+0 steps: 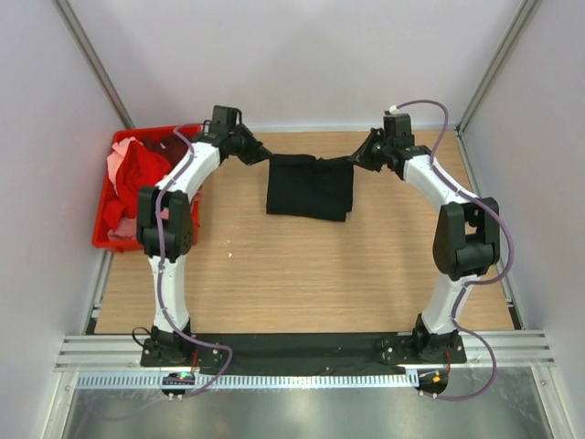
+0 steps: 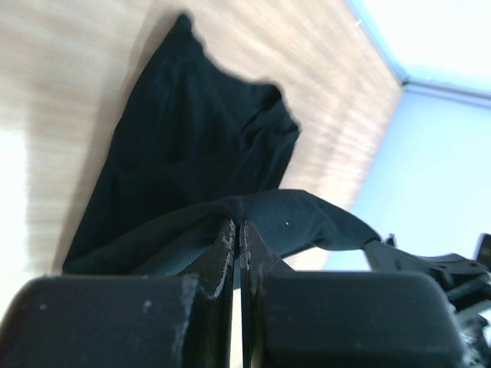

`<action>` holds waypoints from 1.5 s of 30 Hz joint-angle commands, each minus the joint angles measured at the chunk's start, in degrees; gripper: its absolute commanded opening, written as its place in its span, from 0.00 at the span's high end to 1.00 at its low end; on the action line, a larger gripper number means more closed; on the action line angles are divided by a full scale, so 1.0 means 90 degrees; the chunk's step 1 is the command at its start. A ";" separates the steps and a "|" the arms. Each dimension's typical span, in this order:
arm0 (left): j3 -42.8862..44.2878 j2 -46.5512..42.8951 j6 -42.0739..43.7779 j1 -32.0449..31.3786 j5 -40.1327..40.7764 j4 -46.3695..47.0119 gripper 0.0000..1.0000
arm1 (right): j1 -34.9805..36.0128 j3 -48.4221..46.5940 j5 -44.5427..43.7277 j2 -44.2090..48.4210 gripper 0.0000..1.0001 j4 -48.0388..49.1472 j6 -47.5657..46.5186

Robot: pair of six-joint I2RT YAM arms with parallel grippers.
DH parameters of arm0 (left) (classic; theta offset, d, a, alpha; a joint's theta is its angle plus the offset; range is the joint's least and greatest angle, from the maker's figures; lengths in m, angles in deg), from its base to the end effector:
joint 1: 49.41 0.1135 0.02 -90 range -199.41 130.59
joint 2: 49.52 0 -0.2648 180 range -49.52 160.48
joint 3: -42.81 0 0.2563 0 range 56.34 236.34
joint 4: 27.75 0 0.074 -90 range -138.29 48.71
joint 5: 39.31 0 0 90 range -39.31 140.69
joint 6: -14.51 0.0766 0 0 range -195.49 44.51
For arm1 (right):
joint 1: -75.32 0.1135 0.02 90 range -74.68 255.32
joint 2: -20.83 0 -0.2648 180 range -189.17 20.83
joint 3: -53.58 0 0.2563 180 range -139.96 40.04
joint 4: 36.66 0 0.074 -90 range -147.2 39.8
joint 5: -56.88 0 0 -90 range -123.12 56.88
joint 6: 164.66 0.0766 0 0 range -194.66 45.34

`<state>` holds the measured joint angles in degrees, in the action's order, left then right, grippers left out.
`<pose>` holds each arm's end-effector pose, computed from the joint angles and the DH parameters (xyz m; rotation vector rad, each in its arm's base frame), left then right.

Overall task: Fold and stack the t-shirts
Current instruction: Fold the tshirt

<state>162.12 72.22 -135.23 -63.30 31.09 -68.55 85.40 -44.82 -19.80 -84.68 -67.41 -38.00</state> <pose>0.5004 -0.1502 0.2277 -0.8025 2.3773 -0.9944 0.4522 0.0983 0.2458 0.4010 2.2693 0.6931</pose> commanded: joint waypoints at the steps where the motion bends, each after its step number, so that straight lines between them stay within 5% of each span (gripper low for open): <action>1: 0.0628 0.0329 -0.0197 0.0108 -0.0371 0.0997 1.00 | -0.0056 -0.0395 0.0278 -0.0345 0.99 0.0809 0.0252; 9: 0.1937 0.1775 -0.0265 0.0273 -0.0586 0.1418 0.99 | -0.0203 -0.0893 0.0424 -0.1478 0.97 0.1453 0.0594; 12: 0.2793 0.2556 -0.0353 0.0439 -0.0733 0.1720 0.82 | -0.0310 -0.1332 0.0570 -0.2111 0.90 0.1746 0.0721; 15: 0.3557 0.3056 -0.0354 0.0644 -0.0860 0.1721 0.65 | -0.0407 -0.1985 0.0941 -0.2601 0.71 0.1835 0.0731; 21: 0.2624 0.2013 0.0485 0.0831 -0.0655 0.1565 0.57 | -0.0486 -0.1462 0.0746 -0.2096 0.53 0.1307 0.0380; 25: 0.1026 0.1095 0.1236 0.0636 -0.0606 0.1516 0.58 | -0.0389 -0.0963 0.0776 -0.1443 0.41 0.0956 0.0126; 27: 0.0515 0.0686 0.1657 0.0489 -0.0528 0.1487 0.59 | -0.0320 -0.0583 0.0717 -0.1207 0.42 0.0780 -0.0107; 28: -0.0058 0.0509 0.1967 0.0315 -0.0702 0.1496 0.61 | -0.0194 -0.0262 0.0804 -0.0838 0.51 0.0644 -0.0235; 32: -0.0074 0.0691 0.2049 0.0147 -0.0985 0.1545 0.64 | -0.0027 -0.0083 0.1068 -0.0766 0.62 0.0594 -0.0285; 45: 0.2825 0.3434 0.0468 0.0205 -0.1338 0.2871 0.67 | 0.0100 0.0034 0.1810 -0.2074 0.70 0.1708 -0.0089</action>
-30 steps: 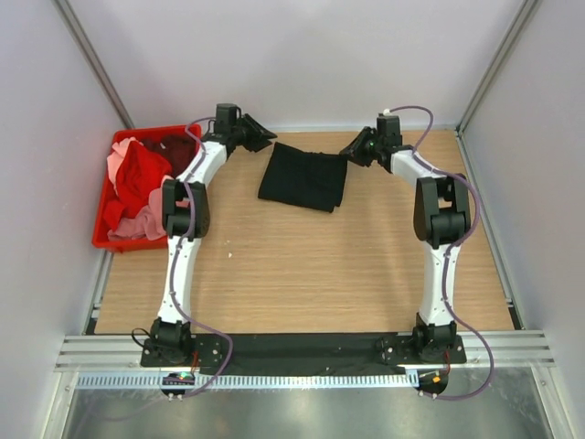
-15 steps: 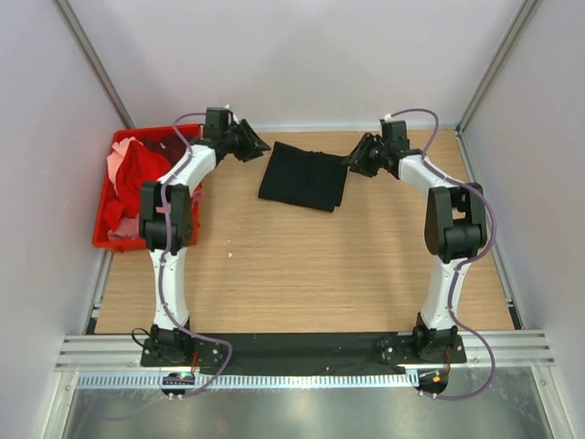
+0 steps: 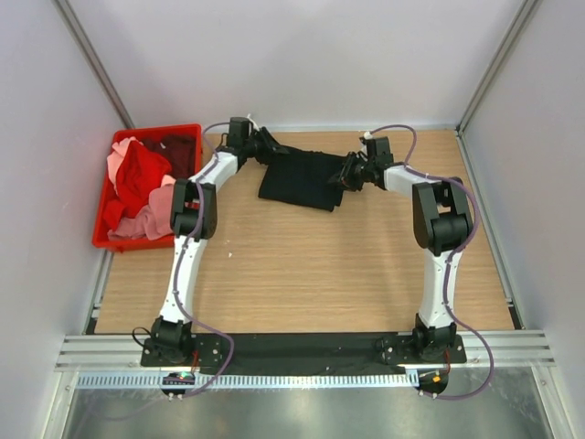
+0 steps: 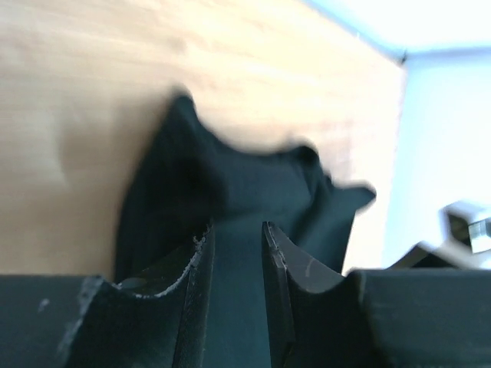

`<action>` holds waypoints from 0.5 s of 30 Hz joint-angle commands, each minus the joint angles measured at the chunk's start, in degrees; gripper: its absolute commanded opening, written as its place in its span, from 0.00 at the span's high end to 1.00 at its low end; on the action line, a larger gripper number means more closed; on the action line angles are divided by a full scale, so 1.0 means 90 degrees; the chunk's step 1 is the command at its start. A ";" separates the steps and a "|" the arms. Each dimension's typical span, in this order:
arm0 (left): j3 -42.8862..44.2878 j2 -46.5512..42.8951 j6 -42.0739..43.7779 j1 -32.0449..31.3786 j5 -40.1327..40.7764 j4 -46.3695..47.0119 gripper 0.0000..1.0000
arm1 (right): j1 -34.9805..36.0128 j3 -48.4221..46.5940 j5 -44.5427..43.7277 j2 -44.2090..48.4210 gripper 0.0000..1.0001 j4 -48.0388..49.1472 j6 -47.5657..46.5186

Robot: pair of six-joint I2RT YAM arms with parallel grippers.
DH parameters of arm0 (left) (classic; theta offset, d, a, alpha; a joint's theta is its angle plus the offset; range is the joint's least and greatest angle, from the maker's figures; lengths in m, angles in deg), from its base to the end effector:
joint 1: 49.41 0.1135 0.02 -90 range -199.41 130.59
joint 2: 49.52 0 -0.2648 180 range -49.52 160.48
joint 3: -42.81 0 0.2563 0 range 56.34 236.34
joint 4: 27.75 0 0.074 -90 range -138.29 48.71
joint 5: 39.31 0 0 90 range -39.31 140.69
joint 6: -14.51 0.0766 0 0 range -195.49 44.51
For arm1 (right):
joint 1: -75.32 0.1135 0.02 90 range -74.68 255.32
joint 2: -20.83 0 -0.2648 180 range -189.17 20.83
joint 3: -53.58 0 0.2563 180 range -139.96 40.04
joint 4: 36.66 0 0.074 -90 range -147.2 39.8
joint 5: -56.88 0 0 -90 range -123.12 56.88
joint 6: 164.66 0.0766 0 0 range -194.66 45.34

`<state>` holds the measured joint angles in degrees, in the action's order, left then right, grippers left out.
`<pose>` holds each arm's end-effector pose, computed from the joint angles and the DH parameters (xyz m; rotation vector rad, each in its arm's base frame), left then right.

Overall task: Fold and stack the t-shirts
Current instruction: Fold the tshirt

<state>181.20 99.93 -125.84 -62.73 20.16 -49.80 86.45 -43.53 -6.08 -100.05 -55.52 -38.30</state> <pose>0.5913 -0.1800 0.1225 -0.4058 2.2769 -1.1842 0.4791 0.1297 0.1411 0.2769 2.3953 0.9513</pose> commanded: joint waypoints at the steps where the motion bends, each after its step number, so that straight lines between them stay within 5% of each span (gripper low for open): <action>1: 0.0823 0.0483 -0.0752 0.0171 -0.0105 0.0915 0.67 | -0.0026 -0.0099 0.0295 -0.0455 0.70 0.0396 -0.0133; 10: 0.0874 0.0749 -0.1642 0.0230 -0.0182 0.2234 0.65 | -0.0036 0.0096 0.0237 -0.0466 0.69 0.0670 -0.0270; 15: -0.0404 -0.0801 -0.1116 0.0220 -0.0456 0.2236 0.62 | -0.0027 0.0057 0.0178 0.0002 0.61 0.0289 -0.0319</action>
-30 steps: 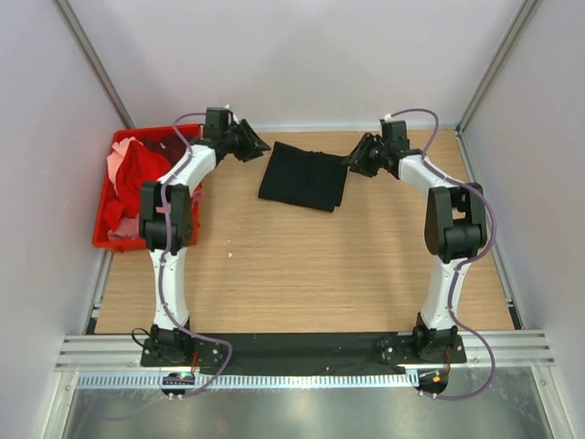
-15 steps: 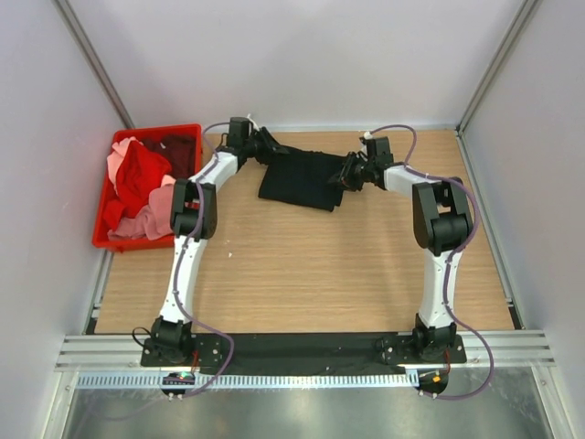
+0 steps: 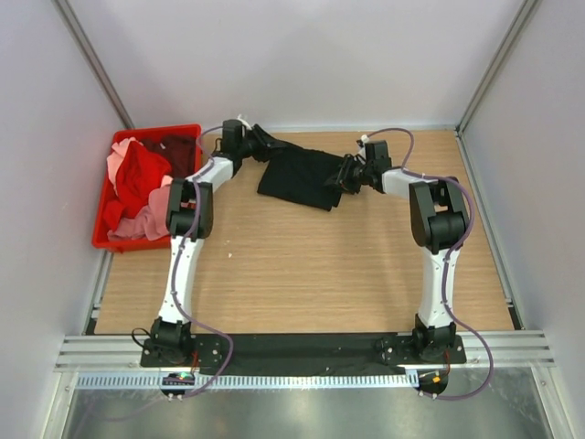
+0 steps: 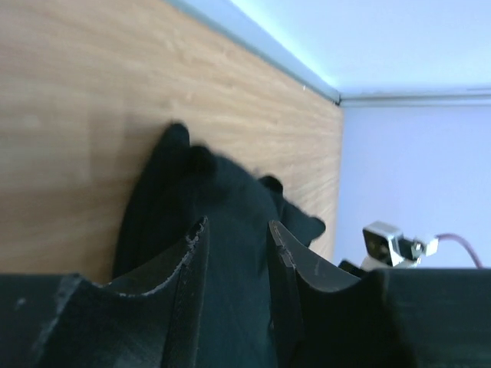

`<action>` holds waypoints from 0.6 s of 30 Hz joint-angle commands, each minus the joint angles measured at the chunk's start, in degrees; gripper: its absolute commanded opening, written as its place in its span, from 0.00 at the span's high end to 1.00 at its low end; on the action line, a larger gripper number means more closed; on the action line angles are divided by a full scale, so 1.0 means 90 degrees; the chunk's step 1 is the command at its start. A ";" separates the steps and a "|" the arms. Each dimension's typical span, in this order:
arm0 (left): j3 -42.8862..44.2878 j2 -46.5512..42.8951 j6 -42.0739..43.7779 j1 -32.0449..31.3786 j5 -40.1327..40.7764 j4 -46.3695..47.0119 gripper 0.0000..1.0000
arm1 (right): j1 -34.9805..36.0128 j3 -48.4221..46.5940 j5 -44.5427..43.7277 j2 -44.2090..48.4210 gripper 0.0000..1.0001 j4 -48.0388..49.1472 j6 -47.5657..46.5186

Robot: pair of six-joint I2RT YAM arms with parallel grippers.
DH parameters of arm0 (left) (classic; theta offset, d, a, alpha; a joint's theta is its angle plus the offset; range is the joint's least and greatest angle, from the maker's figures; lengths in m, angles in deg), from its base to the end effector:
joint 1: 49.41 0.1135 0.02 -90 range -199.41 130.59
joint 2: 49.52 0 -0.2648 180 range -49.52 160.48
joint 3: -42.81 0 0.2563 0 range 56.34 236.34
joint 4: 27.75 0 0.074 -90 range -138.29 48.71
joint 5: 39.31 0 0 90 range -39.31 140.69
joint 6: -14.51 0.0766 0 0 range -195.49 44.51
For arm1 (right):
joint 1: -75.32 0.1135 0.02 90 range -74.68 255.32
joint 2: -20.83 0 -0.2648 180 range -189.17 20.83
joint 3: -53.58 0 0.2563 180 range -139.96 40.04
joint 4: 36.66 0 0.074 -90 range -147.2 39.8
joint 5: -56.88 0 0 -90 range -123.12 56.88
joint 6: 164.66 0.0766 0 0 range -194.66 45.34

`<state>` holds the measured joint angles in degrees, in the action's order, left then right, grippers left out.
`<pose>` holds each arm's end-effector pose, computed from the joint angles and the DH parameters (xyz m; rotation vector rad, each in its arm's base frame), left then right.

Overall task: Fold and stack the t-shirts
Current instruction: Fold the tshirt

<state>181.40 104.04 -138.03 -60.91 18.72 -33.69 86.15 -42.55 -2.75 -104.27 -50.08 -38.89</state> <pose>0.6137 -0.1662 0.1156 -0.5318 2.0768 -1.3529 0.4838 0.1320 0.1116 0.2365 2.3935 1.0120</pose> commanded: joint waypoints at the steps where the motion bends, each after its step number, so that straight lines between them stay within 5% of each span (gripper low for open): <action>1: -0.0883 -0.1522 0.0405 0.0019 -0.0277 0.0300 0.62 | 0.0017 -0.0043 -0.0181 0.0627 0.60 -0.0355 -0.0254; 5: -0.1734 -0.2645 0.1575 -0.0010 -0.0004 -0.0638 0.59 | 0.0125 -0.0140 -0.0259 0.0843 0.57 -0.0637 -0.0420; 11: -0.3024 -0.3409 0.1920 -0.0118 0.0202 -0.0824 0.59 | 0.0475 -0.0833 0.0286 0.0503 0.66 -0.0562 -0.0196; 15: -0.3367 -0.3312 0.1978 -0.0274 0.0212 -0.0824 0.60 | 0.0730 -0.1418 0.1009 -0.0161 0.92 -0.0219 0.0136; 18: -0.3416 -0.3146 0.1988 -0.0313 0.0485 -0.1008 0.61 | 0.0789 -0.1964 0.1634 -0.0823 0.98 0.0318 0.0634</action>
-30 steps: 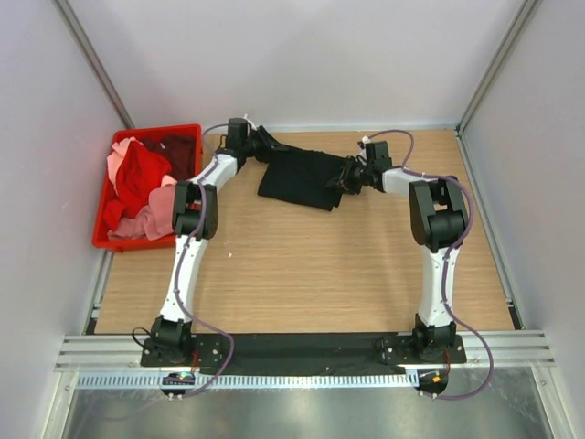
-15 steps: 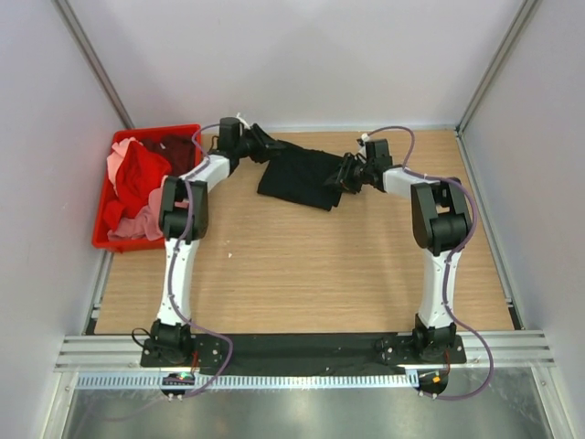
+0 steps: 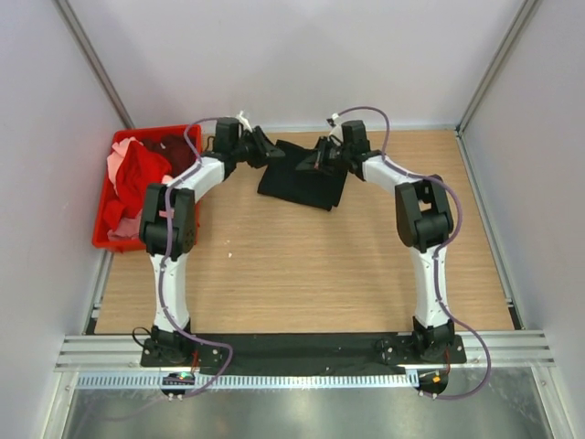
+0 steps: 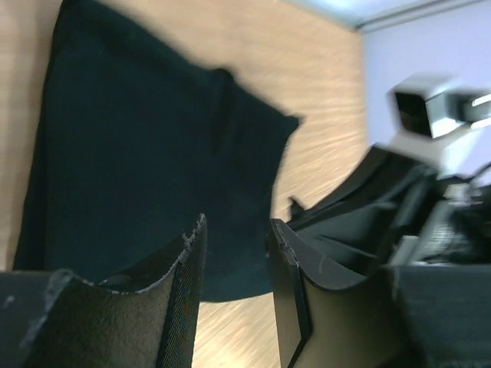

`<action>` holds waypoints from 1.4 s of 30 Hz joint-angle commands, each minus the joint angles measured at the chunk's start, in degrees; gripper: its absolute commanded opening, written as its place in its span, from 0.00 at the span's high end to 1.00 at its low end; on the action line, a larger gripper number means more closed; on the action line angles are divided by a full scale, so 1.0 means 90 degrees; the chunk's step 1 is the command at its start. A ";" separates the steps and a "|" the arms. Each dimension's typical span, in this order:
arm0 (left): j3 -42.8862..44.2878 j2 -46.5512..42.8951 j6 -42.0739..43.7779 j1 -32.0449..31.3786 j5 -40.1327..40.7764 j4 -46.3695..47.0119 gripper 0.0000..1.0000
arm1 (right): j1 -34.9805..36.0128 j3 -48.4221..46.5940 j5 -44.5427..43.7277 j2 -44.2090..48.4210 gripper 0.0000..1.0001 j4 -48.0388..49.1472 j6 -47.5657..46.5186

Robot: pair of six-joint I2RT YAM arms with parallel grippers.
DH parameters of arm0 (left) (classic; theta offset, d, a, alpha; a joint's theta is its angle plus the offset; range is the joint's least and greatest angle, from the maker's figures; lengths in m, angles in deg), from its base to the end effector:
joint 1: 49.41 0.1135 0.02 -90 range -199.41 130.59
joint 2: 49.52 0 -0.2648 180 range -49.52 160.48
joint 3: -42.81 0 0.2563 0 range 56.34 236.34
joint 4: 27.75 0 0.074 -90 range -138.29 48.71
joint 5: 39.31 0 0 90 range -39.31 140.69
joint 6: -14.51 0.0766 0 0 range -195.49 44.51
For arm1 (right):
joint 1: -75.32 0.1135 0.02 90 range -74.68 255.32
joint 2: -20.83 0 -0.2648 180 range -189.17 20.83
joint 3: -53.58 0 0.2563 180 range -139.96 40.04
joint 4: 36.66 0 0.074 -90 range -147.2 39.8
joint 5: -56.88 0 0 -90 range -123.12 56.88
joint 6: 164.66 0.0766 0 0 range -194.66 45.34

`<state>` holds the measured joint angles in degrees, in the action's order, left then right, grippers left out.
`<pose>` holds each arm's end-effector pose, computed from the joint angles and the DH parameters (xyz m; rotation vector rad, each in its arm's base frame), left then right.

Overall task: Fold and stack the t-shirts
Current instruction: Fold the tshirt

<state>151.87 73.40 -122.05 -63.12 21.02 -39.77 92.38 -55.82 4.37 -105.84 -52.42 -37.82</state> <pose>0.5149 -0.1646 0.2130 -0.2643 2.1507 -1.1619 0.4986 0.2018 0.1763 -0.0216 2.2753 1.2273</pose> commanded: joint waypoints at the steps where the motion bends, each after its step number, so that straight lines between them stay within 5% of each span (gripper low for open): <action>1: -0.0097 0.0327 0.0261 -0.0068 0.0317 -0.0402 0.61 | 0.0097 -0.0618 0.0940 -0.0816 0.98 0.0608 0.0584; 10: 0.0284 0.0972 0.0740 -0.0068 0.1870 -0.1584 0.61 | 0.0028 -0.0775 0.1459 -0.1873 0.98 0.0501 0.0351; 28: 0.0099 -0.0278 0.1171 -0.0478 0.1851 -0.2171 0.59 | 0.0135 -0.0502 0.1791 -0.0730 0.92 0.0686 0.0692; 38: -0.0389 0.0366 0.0799 -0.0605 0.2436 -0.1917 0.60 | 0.0136 0.0338 0.2103 -0.1354 0.94 0.1272 0.0663; 42: 0.0310 0.0601 0.1130 -0.0566 0.2672 -0.2520 0.60 | 0.0009 0.0328 0.2162 -0.1200 0.93 0.0921 0.0370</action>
<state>150.27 77.29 -114.25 -68.76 40.23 -58.85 93.36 -52.95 22.34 -118.08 -44.02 -32.25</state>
